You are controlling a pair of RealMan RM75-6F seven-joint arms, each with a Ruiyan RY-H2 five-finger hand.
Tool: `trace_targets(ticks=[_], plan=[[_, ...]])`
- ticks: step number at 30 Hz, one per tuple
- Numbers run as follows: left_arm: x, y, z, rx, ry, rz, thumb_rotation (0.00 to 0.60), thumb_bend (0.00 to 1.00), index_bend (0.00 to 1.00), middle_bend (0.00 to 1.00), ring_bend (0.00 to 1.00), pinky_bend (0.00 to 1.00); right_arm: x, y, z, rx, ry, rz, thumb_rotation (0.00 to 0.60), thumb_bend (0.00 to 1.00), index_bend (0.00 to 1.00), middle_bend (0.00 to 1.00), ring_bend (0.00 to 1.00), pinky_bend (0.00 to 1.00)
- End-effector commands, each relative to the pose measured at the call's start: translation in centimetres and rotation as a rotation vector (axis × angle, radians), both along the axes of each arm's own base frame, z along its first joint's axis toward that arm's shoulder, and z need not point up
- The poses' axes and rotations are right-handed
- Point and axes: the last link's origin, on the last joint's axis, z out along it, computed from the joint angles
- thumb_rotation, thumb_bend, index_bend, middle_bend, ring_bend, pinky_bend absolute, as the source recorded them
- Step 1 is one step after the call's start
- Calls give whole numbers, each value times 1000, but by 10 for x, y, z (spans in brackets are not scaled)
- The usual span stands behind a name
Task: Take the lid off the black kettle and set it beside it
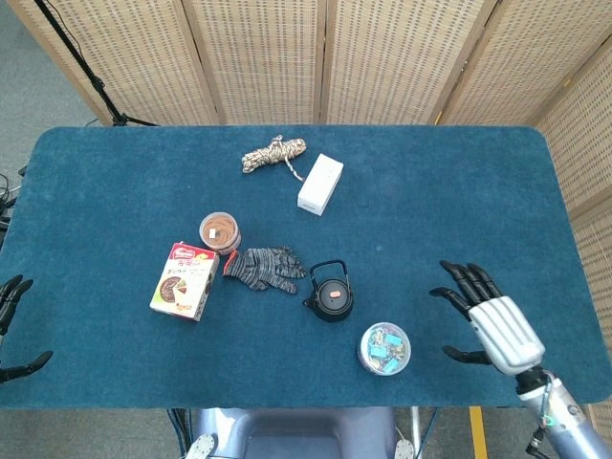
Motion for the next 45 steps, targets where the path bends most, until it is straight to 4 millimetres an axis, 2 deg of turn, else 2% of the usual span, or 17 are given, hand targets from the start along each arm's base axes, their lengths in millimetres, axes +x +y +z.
trace_targets(ticks=[1, 7, 10, 16, 22, 24, 30, 37, 45], plan=[[1, 1, 2, 6, -10, -4, 600, 178, 0, 0, 0, 0, 47, -27, -30, 95, -8, 80, 600, 180, 250, 0, 0, 0], [2, 0, 6, 15, -25, -17, 600, 180, 0, 0, 0, 0, 86, -49, -69, 155, -9, 117, 600, 231, 295, 0, 0, 0], [1, 0, 7, 10, -27, -18, 600, 178, 0, 0, 0, 0, 99, -60, -84, 162, -7, 108, 600, 242, 316, 0, 0, 0], [-1, 1, 9, 8, -26, -11, 600, 178, 0, 0, 0, 0, 121, -75, -115, 173, -29, 61, 600, 306, 357, 0, 0, 0], [-2, 3, 9, 8, -28, 0, 600, 180, 0, 0, 0, 0, 135, -82, -145, 195, -9, 33, 600, 353, 371, 0, 0, 0], [-3, 3, 9, 5, -29, 2, 600, 180, 0, 0, 0, 0, 137, -87, -155, 202, 10, 16, 600, 354, 371, 0, 0, 0], [-4, 4, 10, 1, -35, 14, 600, 170, 0, 0, 0, 0, 135, -100, -170, 202, 60, -39, 600, 393, 372, 0, 0, 0], [-6, 6, 12, 7, -47, 23, 600, 151, 0, 0, 0, 0, 121, -105, -167, 177, 73, -73, 600, 431, 376, 0, 0, 0], [-7, 6, 13, 7, -50, 25, 600, 147, 0, 0, 0, 0, 105, -99, -157, 174, 63, -88, 600, 440, 376, 0, 0, 0]])
